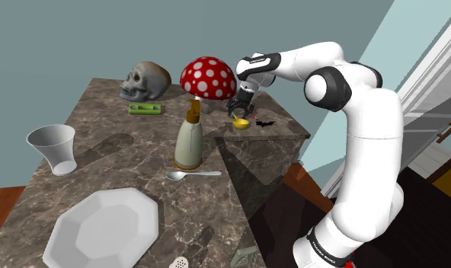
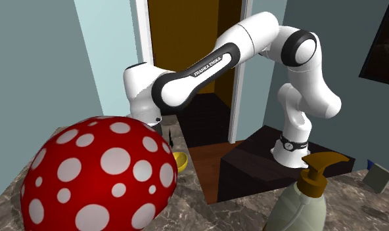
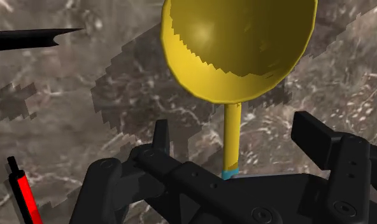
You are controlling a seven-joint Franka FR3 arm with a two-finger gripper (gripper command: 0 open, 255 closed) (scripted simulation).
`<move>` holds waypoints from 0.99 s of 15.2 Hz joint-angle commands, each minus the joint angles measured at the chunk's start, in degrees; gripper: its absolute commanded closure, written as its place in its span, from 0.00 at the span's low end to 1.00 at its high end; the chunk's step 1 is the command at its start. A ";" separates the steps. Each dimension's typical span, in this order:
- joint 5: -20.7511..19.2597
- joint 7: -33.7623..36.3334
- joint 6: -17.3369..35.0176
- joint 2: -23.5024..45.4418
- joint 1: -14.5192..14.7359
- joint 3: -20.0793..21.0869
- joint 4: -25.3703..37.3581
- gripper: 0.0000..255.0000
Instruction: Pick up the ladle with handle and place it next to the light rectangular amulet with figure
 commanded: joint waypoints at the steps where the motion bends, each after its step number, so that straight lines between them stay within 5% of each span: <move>1: 0.31 -0.19 1.73 0.50 0.21 0.20 -1.19 0.00; 9: 0.31 -0.19 1.72 0.50 0.21 0.20 -1.18 0.00; 10: 0.31 -0.19 1.72 0.50 0.21 0.20 -1.18 1.00; 15: 0.30 -0.17 1.66 0.53 0.20 0.20 -1.09 1.00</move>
